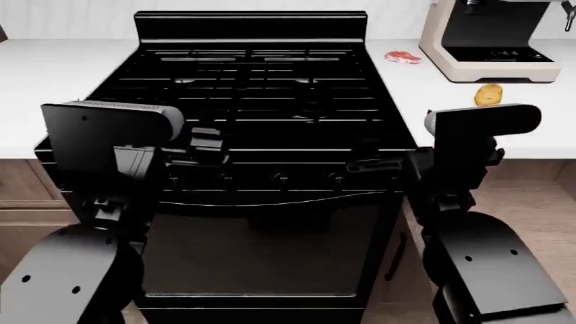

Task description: Close the right drawer.

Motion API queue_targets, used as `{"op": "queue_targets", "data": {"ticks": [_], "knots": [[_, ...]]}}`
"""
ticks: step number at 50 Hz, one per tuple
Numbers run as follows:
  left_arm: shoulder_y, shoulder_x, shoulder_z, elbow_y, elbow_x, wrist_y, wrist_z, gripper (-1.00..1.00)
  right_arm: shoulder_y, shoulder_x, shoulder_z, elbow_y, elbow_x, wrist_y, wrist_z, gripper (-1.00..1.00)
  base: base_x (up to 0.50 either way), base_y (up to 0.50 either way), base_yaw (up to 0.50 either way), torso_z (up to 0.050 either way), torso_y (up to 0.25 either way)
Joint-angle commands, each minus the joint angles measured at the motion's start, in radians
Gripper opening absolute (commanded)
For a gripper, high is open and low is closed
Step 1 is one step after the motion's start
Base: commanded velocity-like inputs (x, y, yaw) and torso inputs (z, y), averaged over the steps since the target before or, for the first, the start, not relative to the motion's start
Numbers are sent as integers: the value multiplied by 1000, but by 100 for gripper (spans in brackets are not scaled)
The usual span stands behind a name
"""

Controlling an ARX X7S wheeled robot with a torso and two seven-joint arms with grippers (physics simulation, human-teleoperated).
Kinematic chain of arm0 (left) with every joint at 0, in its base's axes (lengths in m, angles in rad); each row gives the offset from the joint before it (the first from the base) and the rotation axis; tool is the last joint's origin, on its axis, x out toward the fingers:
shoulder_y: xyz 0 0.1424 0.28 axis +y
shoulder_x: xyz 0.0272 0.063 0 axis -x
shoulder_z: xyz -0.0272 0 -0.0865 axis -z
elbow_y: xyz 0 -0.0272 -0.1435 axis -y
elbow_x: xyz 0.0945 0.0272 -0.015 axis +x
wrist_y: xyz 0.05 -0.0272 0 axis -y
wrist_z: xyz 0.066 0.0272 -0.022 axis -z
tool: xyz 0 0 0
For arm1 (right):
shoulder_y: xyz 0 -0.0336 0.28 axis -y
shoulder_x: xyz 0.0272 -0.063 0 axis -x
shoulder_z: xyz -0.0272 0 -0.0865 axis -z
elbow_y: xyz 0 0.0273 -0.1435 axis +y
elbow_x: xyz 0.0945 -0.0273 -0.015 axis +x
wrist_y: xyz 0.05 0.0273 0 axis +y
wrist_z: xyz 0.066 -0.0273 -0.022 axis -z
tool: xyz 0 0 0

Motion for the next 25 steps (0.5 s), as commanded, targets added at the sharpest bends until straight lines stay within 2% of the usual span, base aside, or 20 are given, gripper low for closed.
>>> {"op": "queue_targets", "data": {"ticks": [1, 5, 20, 24, 25], "knots": [[-199, 10, -46, 30, -45, -178, -8, 100, 205, 17, -20, -16, 15, 182, 6, 100, 0, 0, 0, 0, 0], [-243, 16, -56, 39, -57, -214, -11, 100, 241, 19, -22, -20, 18, 207, 8, 100, 0, 0, 0, 0, 0], [-216, 7, -57, 31, -72, -174, -16, 100, 227, 29, -6, -82, 42, 193, -4, 100, 0, 0, 0, 0, 0], [-196, -2, -57, 25, -82, -137, 0, 100, 220, 34, -27, -67, 38, 177, -1, 100, 0, 0, 0, 0, 0], [-180, -18, -40, 32, -79, -81, 14, 100, 221, 34, -29, -66, 39, 178, 1, 100, 0, 0, 0, 0, 0]]}}
